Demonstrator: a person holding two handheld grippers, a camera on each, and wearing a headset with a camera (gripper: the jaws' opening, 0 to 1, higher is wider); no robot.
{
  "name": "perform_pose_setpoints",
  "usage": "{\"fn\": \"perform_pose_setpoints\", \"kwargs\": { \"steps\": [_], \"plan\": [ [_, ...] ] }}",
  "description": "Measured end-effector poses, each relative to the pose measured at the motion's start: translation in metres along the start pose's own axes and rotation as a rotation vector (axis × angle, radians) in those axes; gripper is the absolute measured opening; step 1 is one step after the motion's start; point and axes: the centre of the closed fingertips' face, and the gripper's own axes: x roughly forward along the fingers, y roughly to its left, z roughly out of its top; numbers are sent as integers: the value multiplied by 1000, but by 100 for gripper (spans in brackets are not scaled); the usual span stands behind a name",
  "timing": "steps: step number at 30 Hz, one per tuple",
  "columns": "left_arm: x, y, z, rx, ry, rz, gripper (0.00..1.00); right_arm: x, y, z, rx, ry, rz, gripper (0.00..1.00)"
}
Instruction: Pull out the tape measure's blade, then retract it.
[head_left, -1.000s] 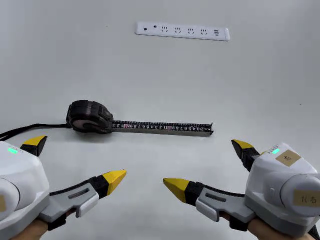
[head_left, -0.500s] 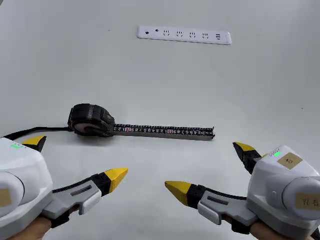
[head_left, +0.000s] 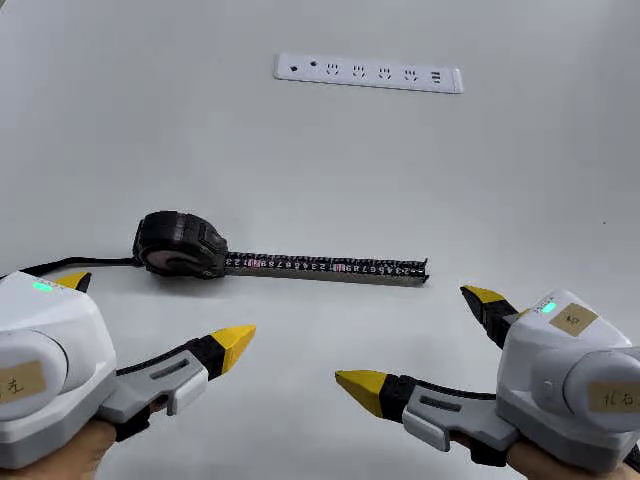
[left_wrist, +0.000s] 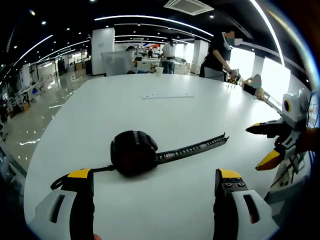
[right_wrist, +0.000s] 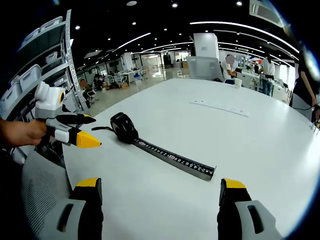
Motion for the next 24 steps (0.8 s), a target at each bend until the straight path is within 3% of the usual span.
{"fn": "perform_pose_setpoints", "kwargs": {
  "steps": [6, 10, 16, 24],
  "plan": [
    [8, 5, -1, -10, 0, 15, 99, 4, -3, -5, -24, 24, 22, 96],
    [12, 7, -2, -13, 4, 25, 99, 7, -3, -9, -65, 47, 64, 93],
    [19, 12, 0, -29, 2, 40, 99, 10, -13, -11, -90, 68, 78, 92],
    [26, 13, 0, -37, 9, 34, 99, 15, -20, -16, -141, 111, 119, 90]
  ]
}}
